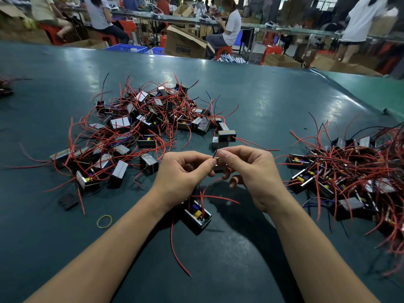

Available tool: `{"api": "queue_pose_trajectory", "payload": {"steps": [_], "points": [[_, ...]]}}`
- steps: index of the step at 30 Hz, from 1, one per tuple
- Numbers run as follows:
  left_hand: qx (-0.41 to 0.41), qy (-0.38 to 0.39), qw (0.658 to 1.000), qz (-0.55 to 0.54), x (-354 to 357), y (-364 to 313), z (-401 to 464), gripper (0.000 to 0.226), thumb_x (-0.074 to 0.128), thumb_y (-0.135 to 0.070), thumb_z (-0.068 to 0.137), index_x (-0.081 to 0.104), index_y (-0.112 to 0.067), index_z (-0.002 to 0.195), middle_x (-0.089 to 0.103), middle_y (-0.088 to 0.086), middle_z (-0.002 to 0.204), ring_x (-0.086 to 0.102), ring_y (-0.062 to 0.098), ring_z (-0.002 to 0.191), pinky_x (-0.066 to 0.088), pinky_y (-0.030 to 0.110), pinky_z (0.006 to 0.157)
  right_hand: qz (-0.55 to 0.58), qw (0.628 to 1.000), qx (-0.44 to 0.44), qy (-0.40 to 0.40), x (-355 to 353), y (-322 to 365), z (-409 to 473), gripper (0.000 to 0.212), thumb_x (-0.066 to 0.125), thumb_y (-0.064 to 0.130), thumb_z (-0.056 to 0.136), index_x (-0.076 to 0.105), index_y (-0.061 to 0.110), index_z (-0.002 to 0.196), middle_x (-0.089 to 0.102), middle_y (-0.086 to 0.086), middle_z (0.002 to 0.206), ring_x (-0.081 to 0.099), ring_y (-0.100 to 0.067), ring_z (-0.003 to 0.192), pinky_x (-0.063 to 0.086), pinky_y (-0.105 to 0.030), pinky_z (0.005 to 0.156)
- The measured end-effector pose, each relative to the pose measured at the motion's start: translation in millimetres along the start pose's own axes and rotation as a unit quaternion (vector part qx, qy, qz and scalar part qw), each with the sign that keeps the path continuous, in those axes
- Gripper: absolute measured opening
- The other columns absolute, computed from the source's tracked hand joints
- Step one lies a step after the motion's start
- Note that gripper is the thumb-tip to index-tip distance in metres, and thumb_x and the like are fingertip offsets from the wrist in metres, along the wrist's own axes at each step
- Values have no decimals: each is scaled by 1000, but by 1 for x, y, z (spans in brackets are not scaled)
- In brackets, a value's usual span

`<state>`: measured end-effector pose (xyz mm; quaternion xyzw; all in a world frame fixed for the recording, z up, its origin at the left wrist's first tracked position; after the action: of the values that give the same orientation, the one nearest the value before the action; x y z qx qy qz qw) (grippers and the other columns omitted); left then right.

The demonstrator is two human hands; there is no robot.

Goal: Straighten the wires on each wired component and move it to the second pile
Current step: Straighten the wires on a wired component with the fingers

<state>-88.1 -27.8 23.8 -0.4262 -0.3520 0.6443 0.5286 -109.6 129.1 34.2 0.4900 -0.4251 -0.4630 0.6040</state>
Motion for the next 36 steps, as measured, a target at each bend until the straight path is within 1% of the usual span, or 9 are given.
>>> {"api": "queue_pose_trajectory", "payload": {"steps": [3, 6, 9, 14, 18, 20, 23, 31, 36], "points": [[-4, 17, 1000, -5, 3, 0, -2, 8, 72, -5, 84, 76, -12, 84, 71, -1, 62, 62, 1, 55, 46, 13, 56, -38, 999, -10, 2, -4, 3, 0, 5, 72, 16, 84, 72, 12, 86, 69, -2, 68, 53, -12, 49, 37, -20, 37], [-9, 24, 1000, -3, 4, 0, -2, 11, 73, -3, 83, 76, -14, 82, 70, -5, 60, 60, 0, 53, 45, 12, 55, -70, 997, -31, -19, -6, 3, 0, 10, 71, 11, 87, 69, 11, 78, 62, 4, 55, 47, -7, 42, 34, -16, 39], [-7, 20, 1000, 3, 3, 1, -2, 7, 73, 0, 82, 76, -7, 81, 67, -8, 56, 57, -3, 51, 42, 9, 54, -106, 992, -43, -44, -4, 2, 1, 15, 70, 12, 88, 68, 14, 74, 58, 7, 53, 46, -8, 41, 35, -15, 41], [-4, 3, 1000, 6, -1, 2, -3, 9, 72, 1, 83, 75, -4, 75, 66, -8, 54, 54, -3, 48, 40, 8, 52, -13, 985, -23, -171, -30, 6, 9, 20, 65, 12, 91, 60, 13, 73, 50, 7, 48, 46, -9, 40, 32, -17, 35], [-5, -5, 1000, -12, -2, 3, -2, 8, 71, -2, 84, 75, -4, 77, 66, -4, 56, 51, -3, 44, 36, 7, 49, -24, 999, 20, -21, -17, 3, 3, 20, 71, 31, 82, 66, 12, 79, 65, 1, 64, 55, -12, 47, 35, -19, 35], [-2, -5, 1000, -10, -2, 3, -2, 9, 71, -3, 85, 75, -7, 78, 67, -4, 57, 51, -3, 44, 36, 8, 48, -35, 999, 28, 19, -10, 2, 1, 18, 74, 27, 79, 68, 11, 81, 68, -1, 68, 57, -13, 50, 37, -20, 36], [-4, -10, 1000, -10, -3, 3, -2, 10, 71, -3, 85, 75, -8, 79, 68, -2, 58, 53, -2, 45, 38, 9, 49, -43, 999, 13, 7, -12, 3, 2, 4, 72, 10, 84, 69, 8, 81, 69, -4, 69, 57, -14, 52, 40, -21, 38], [-33, 13, 999, -17, -1, 3, -1, 9, 71, -5, 85, 76, -12, 82, 73, 5, 68, 63, 15, 63, 47, 24, 62, -43, 999, 3, 8, -8, 5, 1, 7, 63, 7, 92, 66, 6, 85, 69, -2, 68, 60, -12, 57, 44, -21, 40], [-41, 25, 999, -23, -1, 1, -1, 9, 68, -1, 86, 76, -6, 88, 73, 0, 67, 63, 2, 61, 46, 11, 61, -16, 1000, -2, 6, -7, 4, 1, 6, 62, 5, 92, 66, 4, 87, 71, -4, 70, 64, -13, 57, 47, -21, 41]]}}
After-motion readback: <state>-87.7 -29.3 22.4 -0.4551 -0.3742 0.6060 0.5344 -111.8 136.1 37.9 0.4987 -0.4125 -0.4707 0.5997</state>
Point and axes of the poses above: each hand's wrist, its own z-axis towards the middle knuckle, its own x-axis out of the palm, y = z × x, the point moved 2 cm from there along z, towards the middle knuckle
